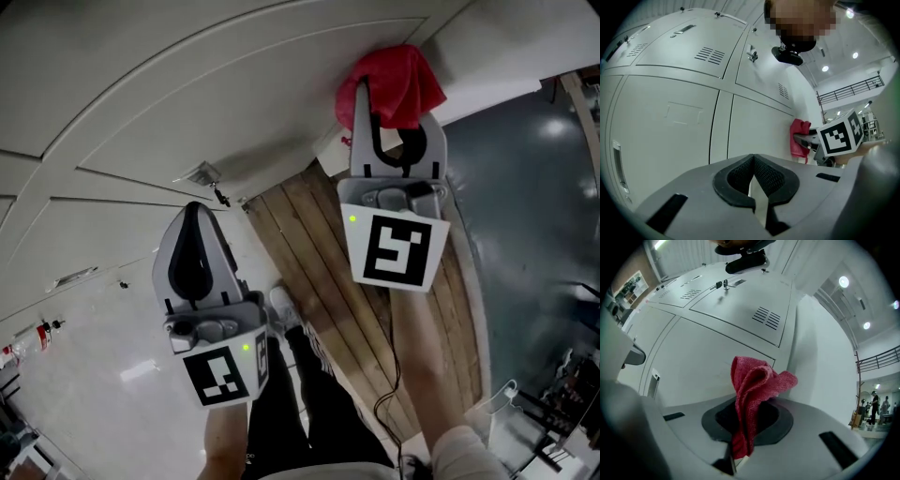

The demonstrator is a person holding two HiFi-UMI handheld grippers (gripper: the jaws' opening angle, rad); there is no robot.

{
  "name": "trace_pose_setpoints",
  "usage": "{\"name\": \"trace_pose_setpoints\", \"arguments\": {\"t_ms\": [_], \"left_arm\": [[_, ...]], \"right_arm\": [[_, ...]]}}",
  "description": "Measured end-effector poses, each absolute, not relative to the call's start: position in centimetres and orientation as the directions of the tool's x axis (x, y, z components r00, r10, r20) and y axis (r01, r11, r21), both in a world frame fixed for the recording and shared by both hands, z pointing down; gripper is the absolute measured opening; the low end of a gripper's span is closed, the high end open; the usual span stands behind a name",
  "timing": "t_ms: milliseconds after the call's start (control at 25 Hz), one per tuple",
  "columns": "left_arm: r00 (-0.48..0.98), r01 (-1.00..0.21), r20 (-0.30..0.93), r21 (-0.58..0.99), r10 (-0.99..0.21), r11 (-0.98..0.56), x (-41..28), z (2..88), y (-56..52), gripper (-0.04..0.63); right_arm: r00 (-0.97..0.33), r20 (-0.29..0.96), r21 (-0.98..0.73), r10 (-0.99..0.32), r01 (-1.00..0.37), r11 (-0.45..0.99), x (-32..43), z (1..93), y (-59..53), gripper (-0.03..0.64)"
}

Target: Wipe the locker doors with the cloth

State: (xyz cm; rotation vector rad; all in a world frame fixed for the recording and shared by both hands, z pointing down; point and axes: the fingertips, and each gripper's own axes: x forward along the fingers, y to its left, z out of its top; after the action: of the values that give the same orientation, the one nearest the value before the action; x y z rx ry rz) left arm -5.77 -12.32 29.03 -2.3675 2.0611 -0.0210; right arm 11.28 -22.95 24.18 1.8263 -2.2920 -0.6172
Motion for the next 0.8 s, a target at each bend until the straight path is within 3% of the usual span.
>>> {"name": "trace_pose_setpoints", "arguments": {"t_ms": [800], "left_arm": [[0.098,-0.995,0.039,-0.027,-0.994,-0.099,-6.9,31.3,-11.5,0.017]], "right_arm": [[-0.178,-0.140,0.389,-0.974,-0.915,0.111,13.9,25.0,-24.0,0.039]]}}
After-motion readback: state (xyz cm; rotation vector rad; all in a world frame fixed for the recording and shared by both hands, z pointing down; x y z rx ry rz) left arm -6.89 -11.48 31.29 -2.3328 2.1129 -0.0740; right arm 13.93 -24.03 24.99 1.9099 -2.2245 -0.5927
